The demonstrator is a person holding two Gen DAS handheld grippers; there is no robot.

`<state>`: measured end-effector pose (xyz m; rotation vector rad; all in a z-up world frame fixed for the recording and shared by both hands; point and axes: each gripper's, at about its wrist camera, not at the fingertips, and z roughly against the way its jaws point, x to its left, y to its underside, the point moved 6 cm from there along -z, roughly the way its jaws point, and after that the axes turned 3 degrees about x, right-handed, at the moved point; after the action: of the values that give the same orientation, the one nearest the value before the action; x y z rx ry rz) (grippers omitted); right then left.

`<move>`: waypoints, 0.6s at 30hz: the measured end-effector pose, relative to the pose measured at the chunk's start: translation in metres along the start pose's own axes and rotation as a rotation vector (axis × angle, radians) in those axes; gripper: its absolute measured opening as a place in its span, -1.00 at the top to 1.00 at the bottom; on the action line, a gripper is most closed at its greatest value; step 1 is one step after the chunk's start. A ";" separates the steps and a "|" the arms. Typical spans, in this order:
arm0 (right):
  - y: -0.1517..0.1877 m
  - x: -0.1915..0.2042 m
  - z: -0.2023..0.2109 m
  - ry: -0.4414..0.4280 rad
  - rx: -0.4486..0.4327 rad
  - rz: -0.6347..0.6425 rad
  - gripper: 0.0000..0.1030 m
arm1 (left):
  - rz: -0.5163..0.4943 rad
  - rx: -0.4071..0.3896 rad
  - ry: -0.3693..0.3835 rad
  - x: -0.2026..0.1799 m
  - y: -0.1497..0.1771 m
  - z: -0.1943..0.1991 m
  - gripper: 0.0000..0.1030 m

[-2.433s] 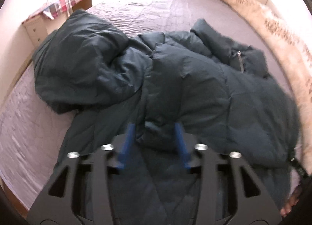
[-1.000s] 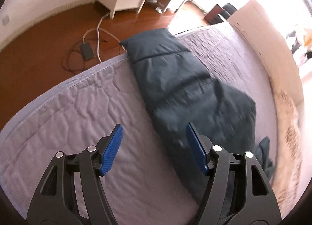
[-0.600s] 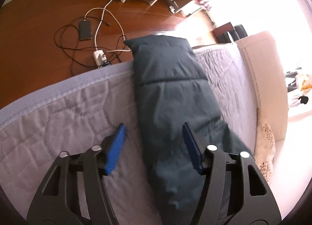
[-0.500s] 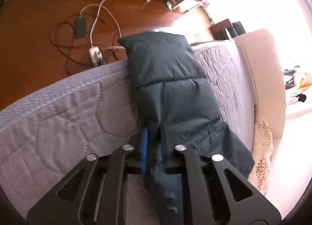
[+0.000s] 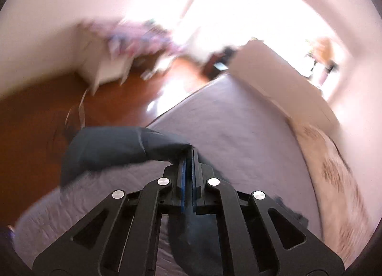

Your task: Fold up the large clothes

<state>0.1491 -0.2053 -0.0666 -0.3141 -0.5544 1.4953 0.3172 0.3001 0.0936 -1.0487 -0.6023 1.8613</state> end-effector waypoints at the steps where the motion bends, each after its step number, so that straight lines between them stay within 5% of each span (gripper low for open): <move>1: 0.001 -0.003 0.005 -0.003 -0.010 -0.006 0.30 | -0.061 -0.020 0.026 -0.023 0.001 0.013 0.95; 5: 0.007 -0.015 0.024 -0.009 -0.049 -0.036 0.30 | -0.314 -0.045 0.206 -0.135 0.037 0.059 0.95; 11: 0.018 -0.044 0.050 -0.003 -0.095 -0.090 0.30 | -0.607 0.187 0.408 -0.254 0.186 0.060 0.95; 15: 0.025 -0.063 0.062 0.005 -0.111 -0.123 0.30 | -0.704 0.369 0.361 -0.265 0.277 0.031 0.89; 18: 0.030 -0.073 0.066 -0.002 -0.113 -0.147 0.30 | -0.718 0.444 0.287 -0.249 0.309 0.014 0.37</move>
<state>0.0901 -0.2840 -0.0382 -0.3523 -0.6518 1.3251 0.2239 -0.0674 -0.0233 -0.6599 -0.3082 1.1131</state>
